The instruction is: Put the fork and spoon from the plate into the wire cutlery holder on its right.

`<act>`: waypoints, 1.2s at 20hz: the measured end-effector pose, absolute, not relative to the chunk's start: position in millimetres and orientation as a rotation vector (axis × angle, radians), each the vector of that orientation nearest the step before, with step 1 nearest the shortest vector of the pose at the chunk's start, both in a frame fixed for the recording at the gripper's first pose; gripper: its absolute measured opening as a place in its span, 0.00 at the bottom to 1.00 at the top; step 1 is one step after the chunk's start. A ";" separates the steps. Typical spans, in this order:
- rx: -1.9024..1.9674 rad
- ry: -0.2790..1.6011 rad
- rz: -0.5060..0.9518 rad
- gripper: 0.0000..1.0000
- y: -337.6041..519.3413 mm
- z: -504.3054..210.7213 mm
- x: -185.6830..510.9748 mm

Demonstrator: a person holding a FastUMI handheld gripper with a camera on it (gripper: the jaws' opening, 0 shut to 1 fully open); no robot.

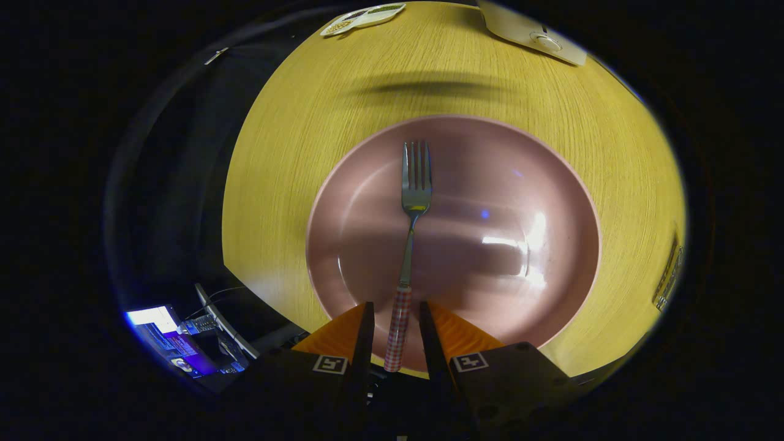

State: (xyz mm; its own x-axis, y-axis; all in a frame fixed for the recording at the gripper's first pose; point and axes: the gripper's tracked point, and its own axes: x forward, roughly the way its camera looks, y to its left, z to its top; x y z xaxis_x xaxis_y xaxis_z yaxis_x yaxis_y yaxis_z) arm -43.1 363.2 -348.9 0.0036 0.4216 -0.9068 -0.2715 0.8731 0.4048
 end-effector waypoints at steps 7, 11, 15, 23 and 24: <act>0.196 1.441 0.577 0.15 344.0 -328.9 -39.9; 0.266 1.402 0.612 0.15 319.7 -295.0 -32.8; 0.268 1.386 0.611 0.11 292.9 -290.7 -25.2; 0.339 1.341 0.628 0.11 275.7 -266.4 -23.0; 0.353 1.338 0.638 0.11 275.2 -260.0 -22.7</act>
State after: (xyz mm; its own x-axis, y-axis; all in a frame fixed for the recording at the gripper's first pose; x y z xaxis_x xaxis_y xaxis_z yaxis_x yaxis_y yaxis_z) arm -22.7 275.2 -260.0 0.0987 0.6120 -0.7846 -0.2241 0.7819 0.5817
